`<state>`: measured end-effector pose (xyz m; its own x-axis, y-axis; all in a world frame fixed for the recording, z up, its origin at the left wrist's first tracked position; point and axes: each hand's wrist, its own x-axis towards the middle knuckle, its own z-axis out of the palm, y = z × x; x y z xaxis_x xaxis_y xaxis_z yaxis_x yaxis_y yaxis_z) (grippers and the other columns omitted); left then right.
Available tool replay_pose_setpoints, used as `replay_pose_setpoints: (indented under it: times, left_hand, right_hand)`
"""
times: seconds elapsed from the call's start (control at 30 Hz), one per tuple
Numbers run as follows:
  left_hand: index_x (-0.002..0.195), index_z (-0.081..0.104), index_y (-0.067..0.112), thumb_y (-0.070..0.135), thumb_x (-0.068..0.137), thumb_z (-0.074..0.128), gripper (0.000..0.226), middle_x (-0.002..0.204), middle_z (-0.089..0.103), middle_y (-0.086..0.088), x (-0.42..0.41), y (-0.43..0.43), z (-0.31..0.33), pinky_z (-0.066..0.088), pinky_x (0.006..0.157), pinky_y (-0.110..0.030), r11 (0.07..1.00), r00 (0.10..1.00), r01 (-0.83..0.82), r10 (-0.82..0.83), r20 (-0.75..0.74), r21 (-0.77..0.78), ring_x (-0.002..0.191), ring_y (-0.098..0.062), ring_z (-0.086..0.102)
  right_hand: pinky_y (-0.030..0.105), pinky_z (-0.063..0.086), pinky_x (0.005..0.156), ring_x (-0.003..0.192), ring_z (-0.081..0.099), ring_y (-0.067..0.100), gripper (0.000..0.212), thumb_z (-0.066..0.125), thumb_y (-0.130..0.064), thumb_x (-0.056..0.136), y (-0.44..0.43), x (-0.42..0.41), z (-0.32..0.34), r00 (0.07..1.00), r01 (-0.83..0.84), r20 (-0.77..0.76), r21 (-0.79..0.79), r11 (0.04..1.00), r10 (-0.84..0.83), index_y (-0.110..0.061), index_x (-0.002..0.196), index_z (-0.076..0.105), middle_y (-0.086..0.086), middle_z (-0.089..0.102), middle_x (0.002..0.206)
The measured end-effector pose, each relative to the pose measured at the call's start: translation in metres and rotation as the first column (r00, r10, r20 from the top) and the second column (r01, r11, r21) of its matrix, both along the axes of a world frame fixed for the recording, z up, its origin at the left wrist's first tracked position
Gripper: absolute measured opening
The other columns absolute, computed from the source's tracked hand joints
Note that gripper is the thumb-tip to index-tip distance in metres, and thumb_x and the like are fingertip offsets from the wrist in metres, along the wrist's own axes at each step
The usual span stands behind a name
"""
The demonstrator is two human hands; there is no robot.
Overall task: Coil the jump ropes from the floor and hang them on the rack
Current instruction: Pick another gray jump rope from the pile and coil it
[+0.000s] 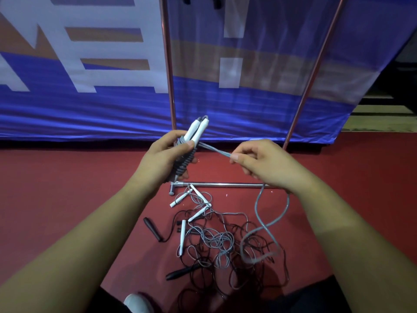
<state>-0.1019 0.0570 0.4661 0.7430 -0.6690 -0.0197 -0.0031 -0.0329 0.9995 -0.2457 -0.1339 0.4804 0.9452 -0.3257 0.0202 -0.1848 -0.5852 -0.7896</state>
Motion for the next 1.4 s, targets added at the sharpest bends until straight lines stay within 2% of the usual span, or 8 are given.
replay_pose_setpoints:
  times: [0.27,0.47,0.7,0.93,1.07,1.2,1.3,1.4]
  left_hand:
    - [0.094,0.064,0.032,0.03,0.088,0.073,0.012,0.073,0.065,0.0,0.003,-0.004,-0.019,0.048,0.047,-0.027,0.974,0.953,-0.089,0.022,0.301,0.21,0.054,-0.018,0.065]
    - [0.111,0.048,0.039,0.057,0.086,0.063,0.034,0.092,0.07,0.004,-0.003,-0.004,-0.028,0.05,0.066,-0.036,0.794,0.657,-0.28,-0.252,0.711,0.54,0.084,-0.029,0.067]
    - [0.094,0.055,0.035,0.094,0.068,0.042,0.066,0.07,0.056,0.006,-0.032,-0.018,-0.025,0.037,0.059,-0.029,0.666,0.498,-0.369,-0.447,0.743,0.648,0.069,-0.022,0.056]
    - [0.109,0.062,0.038,0.069,0.079,0.055,0.043,0.067,0.057,0.006,-0.027,-0.011,-0.018,0.036,0.059,-0.028,0.753,0.393,-0.172,-0.539,0.745,0.635,0.069,-0.015,0.059]
    - [0.101,0.067,0.033,0.066,0.076,0.056,0.043,0.057,0.053,0.01,-0.023,-0.004,-0.018,0.036,0.052,-0.021,0.768,0.479,0.155,-0.608,0.633,0.621,0.053,-0.004,0.049]
    - [0.082,0.061,0.024,0.041,0.087,0.067,0.019,0.064,0.057,0.002,-0.025,-0.001,-0.016,0.041,0.051,-0.027,0.817,0.737,0.465,-0.571,0.362,0.342,0.055,-0.011,0.051]
    - [0.106,0.058,0.027,0.041,0.089,0.062,0.023,0.07,0.064,-0.009,-0.029,-0.002,-0.012,0.039,0.047,-0.026,0.887,0.869,0.449,-0.461,0.178,0.106,0.053,-0.024,0.056]
    - [0.137,0.048,0.044,0.039,0.093,0.059,0.046,0.074,0.065,-0.017,-0.027,-0.003,-0.008,0.041,0.048,-0.026,0.925,0.923,0.378,-0.375,0.085,-0.03,0.051,-0.028,0.058]
  right_hand:
    - [0.012,0.031,0.05,0.043,0.044,0.001,0.012,0.068,-0.025,0.092,0.023,-0.002,0.014,0.992,-0.125,-0.037,-0.063,0.99,0.123,-0.018,0.082,0.072,-0.017,0.048,0.045]
    - [0.028,0.039,0.054,0.051,0.047,0.005,0.011,0.073,-0.027,0.086,0.026,-0.001,0.007,0.996,-0.082,0.026,-0.117,0.99,0.085,-0.018,0.08,0.076,0.006,0.064,0.063]
    - [0.032,0.047,0.063,0.063,0.062,0.014,0.01,0.072,-0.022,0.084,0.031,0.001,0.01,0.992,-0.084,0.079,-0.129,0.988,0.094,-0.018,0.076,0.076,-0.002,0.071,0.069]
    - [0.033,0.05,0.066,0.064,0.064,0.014,0.009,0.082,-0.025,0.077,0.008,-0.005,0.013,0.992,-0.057,0.11,-0.097,0.994,0.067,-0.018,0.075,0.077,-0.002,0.072,0.069]
    - [0.025,0.04,0.052,0.05,0.046,0.009,0.019,0.087,-0.024,0.071,-0.001,-0.001,0.004,0.995,-0.041,0.097,0.023,0.999,0.038,-0.013,0.076,0.073,0.003,0.063,0.06]
    - [0.021,0.046,0.055,0.056,0.055,0.009,0.006,0.076,-0.011,0.083,-0.006,0.0,-0.003,0.993,-0.087,0.086,0.089,0.992,0.079,-0.007,0.082,0.072,0.012,0.068,0.069]
    - [0.015,0.044,0.057,0.055,0.056,0.005,0.006,0.065,-0.003,0.091,-0.008,0.002,-0.008,0.994,-0.102,0.063,0.13,0.986,0.095,-0.001,0.087,0.069,0.011,0.064,0.068]
    - [0.029,0.047,0.066,0.063,0.06,0.011,0.008,0.064,-0.013,0.094,-0.01,0.003,-0.013,0.991,-0.131,0.017,0.132,0.983,0.13,-0.007,0.093,0.07,0.007,0.066,0.068]
